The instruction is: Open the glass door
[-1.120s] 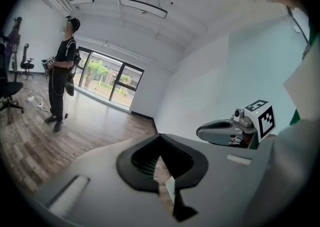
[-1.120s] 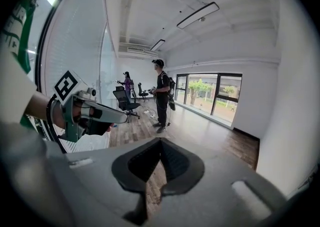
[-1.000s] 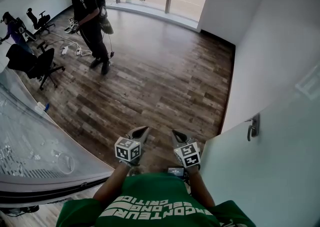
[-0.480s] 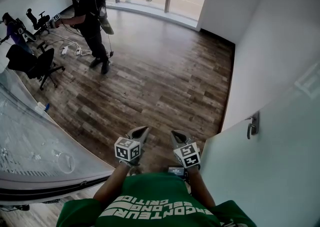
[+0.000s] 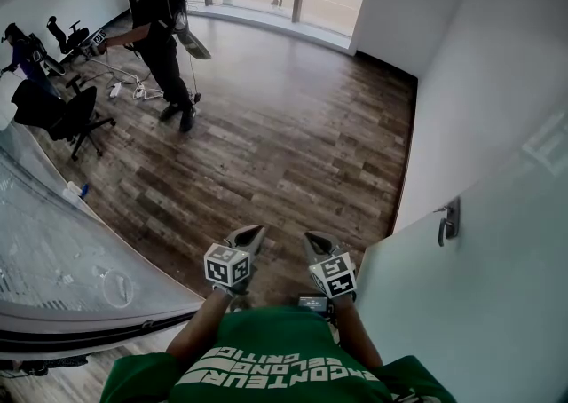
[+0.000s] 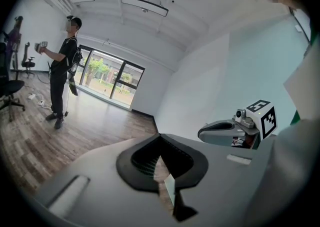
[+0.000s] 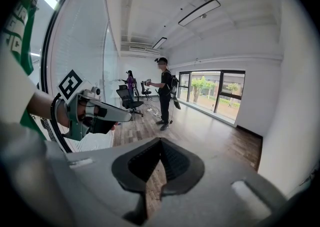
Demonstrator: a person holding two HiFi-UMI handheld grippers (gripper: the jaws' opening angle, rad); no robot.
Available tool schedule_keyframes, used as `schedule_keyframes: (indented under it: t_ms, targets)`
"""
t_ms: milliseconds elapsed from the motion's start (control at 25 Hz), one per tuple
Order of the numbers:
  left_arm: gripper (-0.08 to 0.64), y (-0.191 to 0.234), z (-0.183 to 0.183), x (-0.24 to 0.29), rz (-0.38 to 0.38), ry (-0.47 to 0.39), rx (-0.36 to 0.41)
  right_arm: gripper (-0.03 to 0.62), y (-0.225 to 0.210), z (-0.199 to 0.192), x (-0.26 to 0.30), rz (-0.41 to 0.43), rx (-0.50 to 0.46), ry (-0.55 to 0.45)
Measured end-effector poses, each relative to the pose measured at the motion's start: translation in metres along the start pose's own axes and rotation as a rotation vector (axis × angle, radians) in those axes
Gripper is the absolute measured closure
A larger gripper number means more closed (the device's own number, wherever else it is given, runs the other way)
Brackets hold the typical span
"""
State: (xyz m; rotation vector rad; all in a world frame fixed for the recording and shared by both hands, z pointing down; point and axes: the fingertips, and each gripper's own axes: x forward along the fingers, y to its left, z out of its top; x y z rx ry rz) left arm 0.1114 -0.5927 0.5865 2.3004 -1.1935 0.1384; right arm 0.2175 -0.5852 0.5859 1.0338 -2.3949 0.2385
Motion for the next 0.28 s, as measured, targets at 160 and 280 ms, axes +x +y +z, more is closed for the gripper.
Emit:
schedule_keyframes:
  t_ms: [160,280]
  targets:
    - [0.543,-0.0005,0.0004,0.0014,0.003,0.0,-0.001,0.598,-0.002,-0.0019,-0.0005,0.003,0.0,0.003]
    - [0.543,-0.0017,-0.0002,0.0032,0.004,0.0,-0.002,0.598,-0.004,-0.0038,-0.0008,0.004,0.0,0.004]
